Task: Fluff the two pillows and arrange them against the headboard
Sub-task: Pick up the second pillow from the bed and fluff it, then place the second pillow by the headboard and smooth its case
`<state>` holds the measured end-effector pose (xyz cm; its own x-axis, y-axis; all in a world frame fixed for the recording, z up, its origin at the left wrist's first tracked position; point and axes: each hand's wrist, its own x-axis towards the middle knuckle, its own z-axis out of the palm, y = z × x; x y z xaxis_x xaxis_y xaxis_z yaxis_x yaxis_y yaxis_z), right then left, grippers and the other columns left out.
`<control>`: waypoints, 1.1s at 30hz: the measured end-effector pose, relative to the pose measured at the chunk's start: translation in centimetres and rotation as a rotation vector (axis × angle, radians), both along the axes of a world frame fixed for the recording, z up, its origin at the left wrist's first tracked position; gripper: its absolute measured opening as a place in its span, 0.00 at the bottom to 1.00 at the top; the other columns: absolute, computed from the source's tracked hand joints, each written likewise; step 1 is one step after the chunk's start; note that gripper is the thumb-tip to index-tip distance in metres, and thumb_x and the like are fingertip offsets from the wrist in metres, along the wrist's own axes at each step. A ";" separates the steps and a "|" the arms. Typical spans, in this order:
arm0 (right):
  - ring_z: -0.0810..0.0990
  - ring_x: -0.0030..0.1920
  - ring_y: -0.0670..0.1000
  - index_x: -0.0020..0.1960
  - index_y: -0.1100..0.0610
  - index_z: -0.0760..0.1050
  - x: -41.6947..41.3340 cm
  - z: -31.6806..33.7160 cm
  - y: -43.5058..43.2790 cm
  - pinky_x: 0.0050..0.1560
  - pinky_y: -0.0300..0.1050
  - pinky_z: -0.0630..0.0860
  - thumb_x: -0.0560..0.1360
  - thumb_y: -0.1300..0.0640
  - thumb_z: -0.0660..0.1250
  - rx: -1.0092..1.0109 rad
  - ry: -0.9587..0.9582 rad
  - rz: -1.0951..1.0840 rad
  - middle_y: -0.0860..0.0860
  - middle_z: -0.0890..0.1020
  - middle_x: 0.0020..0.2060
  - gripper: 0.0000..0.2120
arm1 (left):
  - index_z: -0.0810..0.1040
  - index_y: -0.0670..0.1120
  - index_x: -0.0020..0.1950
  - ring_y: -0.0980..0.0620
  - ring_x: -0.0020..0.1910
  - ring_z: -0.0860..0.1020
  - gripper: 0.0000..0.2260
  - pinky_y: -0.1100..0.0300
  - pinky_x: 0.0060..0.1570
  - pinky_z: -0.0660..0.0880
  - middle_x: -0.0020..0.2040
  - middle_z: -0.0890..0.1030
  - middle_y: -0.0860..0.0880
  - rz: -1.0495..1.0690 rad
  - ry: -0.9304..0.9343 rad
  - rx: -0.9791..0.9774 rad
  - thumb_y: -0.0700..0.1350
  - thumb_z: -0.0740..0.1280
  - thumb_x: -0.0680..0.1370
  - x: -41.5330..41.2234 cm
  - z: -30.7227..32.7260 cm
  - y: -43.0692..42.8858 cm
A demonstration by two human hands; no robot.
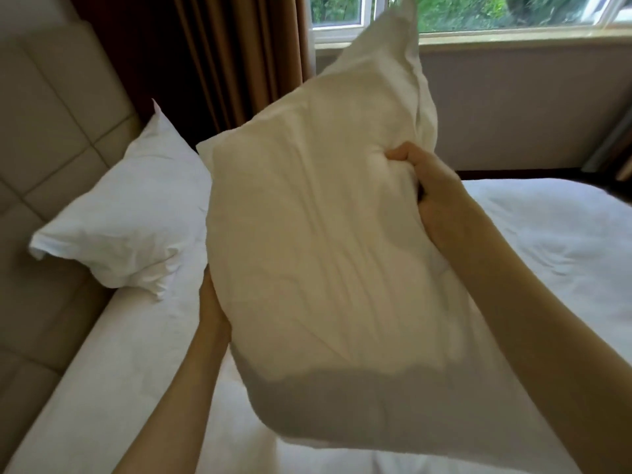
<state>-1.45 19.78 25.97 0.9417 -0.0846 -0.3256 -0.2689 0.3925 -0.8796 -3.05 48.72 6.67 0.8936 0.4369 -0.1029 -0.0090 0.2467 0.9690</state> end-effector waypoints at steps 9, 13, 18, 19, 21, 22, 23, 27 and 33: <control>0.80 0.38 0.50 0.50 0.58 0.78 0.8 -6.4 9.3 0.31 0.40 0.78 0.67 0.59 0.67 -0.040 0.173 -0.055 0.52 0.81 0.38 0.11 | 0.82 0.51 0.45 0.48 0.41 0.76 0.10 0.53 0.48 0.76 0.39 0.79 0.50 -0.172 0.126 -0.155 0.56 0.70 0.72 -0.4 2.6 12.2; 0.77 0.42 0.55 0.49 0.59 0.75 0.2 -9.5 10.8 0.46 0.48 0.76 0.71 0.57 0.64 -0.172 0.275 -0.097 0.56 0.78 0.44 0.09 | 0.80 0.44 0.59 0.41 0.57 0.79 0.18 0.42 0.61 0.74 0.58 0.81 0.42 -0.023 0.090 -0.122 0.50 0.70 0.73 -1.2 3.2 14.5; 0.76 0.47 0.57 0.52 0.61 0.73 -1.3 -13.9 10.9 0.58 0.54 0.73 0.75 0.57 0.61 -0.161 0.405 -0.096 0.55 0.76 0.44 0.10 | 0.84 0.52 0.48 0.46 0.52 0.83 0.06 0.47 0.53 0.79 0.52 0.85 0.49 0.040 0.012 -0.002 0.46 0.70 0.73 -2.4 3.8 14.6; 0.76 0.54 0.58 0.59 0.59 0.72 -1.6 -14.8 10.7 0.62 0.56 0.72 0.74 0.56 0.61 -0.154 0.440 -0.077 0.56 0.76 0.49 0.15 | 0.83 0.51 0.50 0.46 0.53 0.82 0.07 0.48 0.53 0.79 0.53 0.85 0.48 0.038 0.012 0.021 0.46 0.70 0.73 -2.7 3.9 14.3; 0.77 0.53 0.58 0.62 0.58 0.71 -2.1 -16.1 10.1 0.60 0.54 0.72 0.74 0.55 0.61 -0.124 0.489 -0.046 0.55 0.76 0.51 0.17 | 0.82 0.50 0.53 0.45 0.53 0.82 0.09 0.49 0.52 0.79 0.54 0.84 0.47 0.026 0.003 0.057 0.46 0.70 0.73 -3.2 4.0 13.6; 0.77 0.48 0.57 0.60 0.58 0.71 -2.3 -16.5 9.6 0.56 0.51 0.72 0.75 0.56 0.60 -0.094 0.493 -0.023 0.55 0.76 0.47 0.15 | 0.82 0.49 0.54 0.46 0.53 0.82 0.10 0.50 0.51 0.79 0.53 0.84 0.46 0.020 0.002 0.075 0.46 0.69 0.73 -3.4 4.2 13.0; 0.76 0.44 0.56 0.58 0.58 0.71 -2.5 -16.9 9.1 0.52 0.50 0.71 0.75 0.56 0.59 -0.065 0.496 -0.003 0.54 0.76 0.43 0.13 | 0.82 0.48 0.54 0.45 0.52 0.83 0.10 0.50 0.51 0.79 0.53 0.84 0.46 0.024 0.006 0.090 0.46 0.69 0.73 -3.7 4.2 12.3; 0.76 0.48 0.56 0.64 0.58 0.71 -2.2 -17.7 6.8 0.52 0.50 0.71 0.75 0.55 0.60 -0.024 0.482 -0.005 0.55 0.76 0.48 0.18 | 0.82 0.44 0.53 0.47 0.46 0.84 0.10 0.55 0.46 0.80 0.47 0.86 0.47 0.021 0.009 0.160 0.45 0.69 0.74 -3.6 5.3 10.0; 0.75 0.61 0.58 0.67 0.58 0.70 -2.6 -18.7 3.8 0.63 0.54 0.71 0.74 0.54 0.63 -0.031 0.482 0.010 0.56 0.77 0.61 0.22 | 0.82 0.45 0.47 0.45 0.41 0.83 0.06 0.56 0.39 0.79 0.39 0.85 0.48 -0.044 -0.063 0.360 0.45 0.67 0.75 -3.0 7.6 5.5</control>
